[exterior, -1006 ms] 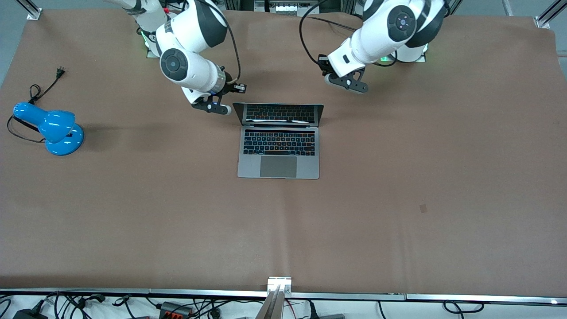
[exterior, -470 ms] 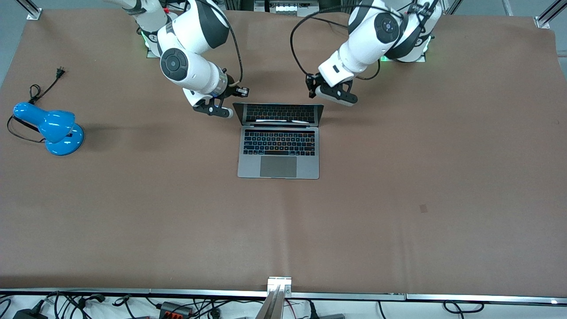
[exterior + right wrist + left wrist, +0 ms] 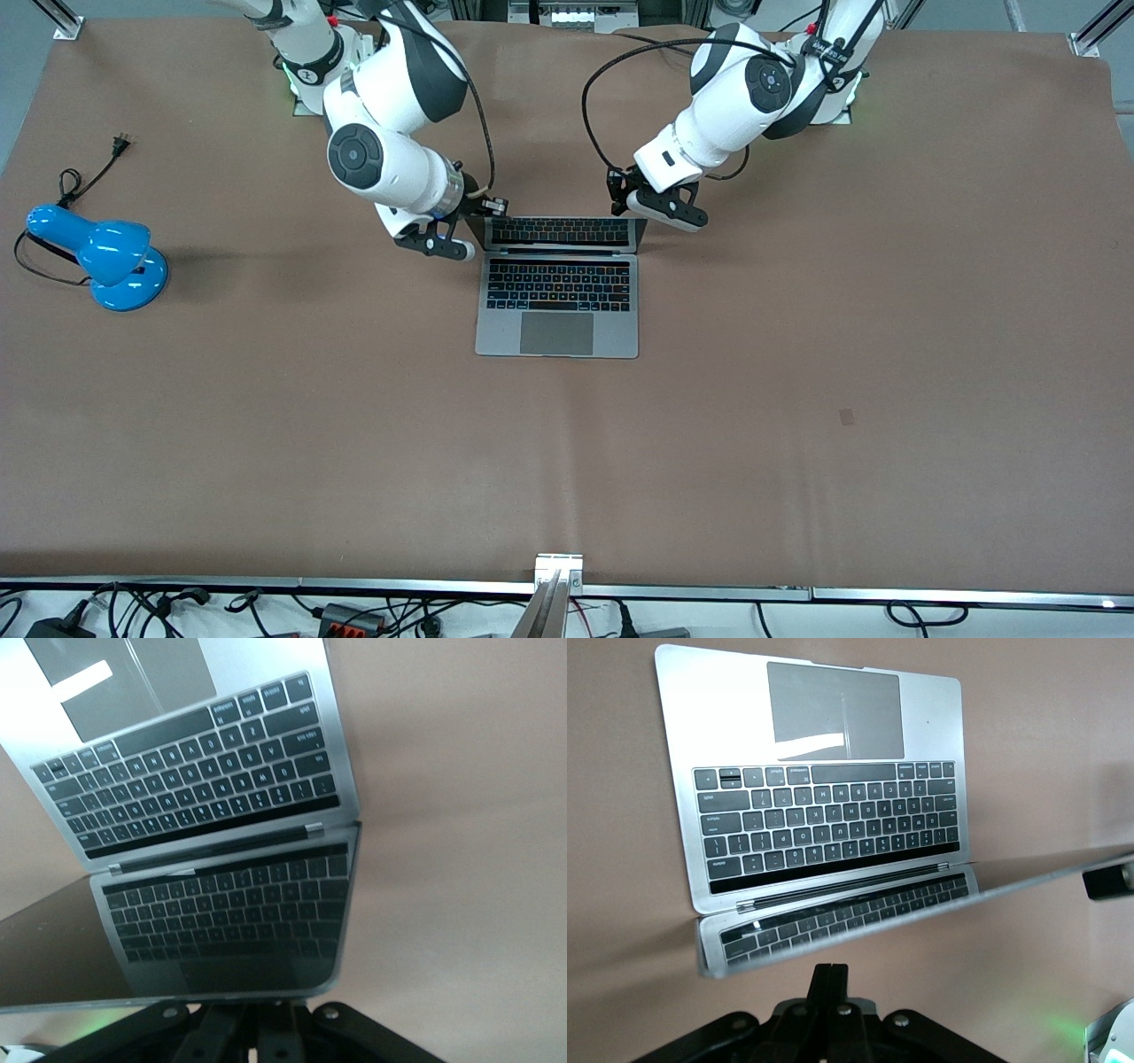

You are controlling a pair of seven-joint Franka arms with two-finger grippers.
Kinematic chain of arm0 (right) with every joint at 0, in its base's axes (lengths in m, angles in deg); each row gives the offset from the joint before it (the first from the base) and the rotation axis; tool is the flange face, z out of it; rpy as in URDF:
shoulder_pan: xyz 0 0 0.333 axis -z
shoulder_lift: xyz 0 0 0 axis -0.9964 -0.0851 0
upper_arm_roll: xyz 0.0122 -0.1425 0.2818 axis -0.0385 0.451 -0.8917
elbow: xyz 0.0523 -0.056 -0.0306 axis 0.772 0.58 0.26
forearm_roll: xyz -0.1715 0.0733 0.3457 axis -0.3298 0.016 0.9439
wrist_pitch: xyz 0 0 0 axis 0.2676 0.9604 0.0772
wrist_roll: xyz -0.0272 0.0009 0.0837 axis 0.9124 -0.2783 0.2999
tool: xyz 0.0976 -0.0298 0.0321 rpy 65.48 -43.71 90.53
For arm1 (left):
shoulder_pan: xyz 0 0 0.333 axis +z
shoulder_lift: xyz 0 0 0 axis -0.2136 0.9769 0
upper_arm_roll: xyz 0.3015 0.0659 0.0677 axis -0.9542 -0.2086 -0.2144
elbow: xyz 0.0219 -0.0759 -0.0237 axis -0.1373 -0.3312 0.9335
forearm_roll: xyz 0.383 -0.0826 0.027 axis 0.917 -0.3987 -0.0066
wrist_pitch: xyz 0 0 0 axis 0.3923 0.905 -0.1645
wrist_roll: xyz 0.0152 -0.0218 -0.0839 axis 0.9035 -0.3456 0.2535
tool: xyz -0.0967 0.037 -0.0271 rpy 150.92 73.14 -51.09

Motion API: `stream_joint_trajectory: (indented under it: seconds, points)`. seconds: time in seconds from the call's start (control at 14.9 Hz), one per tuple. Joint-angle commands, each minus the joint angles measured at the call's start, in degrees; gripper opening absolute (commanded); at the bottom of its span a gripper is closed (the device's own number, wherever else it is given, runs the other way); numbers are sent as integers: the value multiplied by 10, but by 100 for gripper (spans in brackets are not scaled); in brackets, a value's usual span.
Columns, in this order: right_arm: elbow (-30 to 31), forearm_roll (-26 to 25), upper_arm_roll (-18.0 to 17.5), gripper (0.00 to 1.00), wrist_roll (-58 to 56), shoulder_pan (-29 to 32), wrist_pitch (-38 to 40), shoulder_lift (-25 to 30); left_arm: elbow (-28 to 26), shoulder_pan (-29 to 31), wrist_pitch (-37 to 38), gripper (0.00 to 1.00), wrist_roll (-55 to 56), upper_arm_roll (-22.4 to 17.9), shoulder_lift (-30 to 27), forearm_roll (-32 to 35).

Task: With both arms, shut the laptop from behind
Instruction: 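Push the lid forward and down with both grippers until shut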

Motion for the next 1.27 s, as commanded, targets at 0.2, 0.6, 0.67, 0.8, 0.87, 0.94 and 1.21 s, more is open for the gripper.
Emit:
stream_joint_trajectory:
  seconds: [0.2, 0.6, 0.67, 0.8, 0.87, 0.94, 1.21]
  points:
    - [-66, -19, 0, 0, 0, 13, 0, -63, 10, 9, -7, 1, -64, -2, 13, -9]
    - [-120, -49, 0, 0, 3, 15, 0, -124, 25, 16, -159, 1, -143, -2, 112, -7]
    - [-124, -50, 0, 0, 3, 15, 0, -132, 32, 16, -169, 1, -156, -5, 125, -8]
    - [-140, -51, 0, 0, 0, 16, 0, -149, 52, 15, -191, 1, -177, -17, 153, -7]
    - [-149, -51, 0, 0, 1, 15, 0, -158, 63, 15, -195, 1, -184, -21, 167, -7]
    - [-155, -52, 0, 0, 1, 15, -1, -166, 74, 15, -195, 1, -189, -26, 177, -7]
    - [-182, -67, 0, 0, -1, 16, -1, -198, 118, 11, -196, 1, -207, -45, 227, -7]
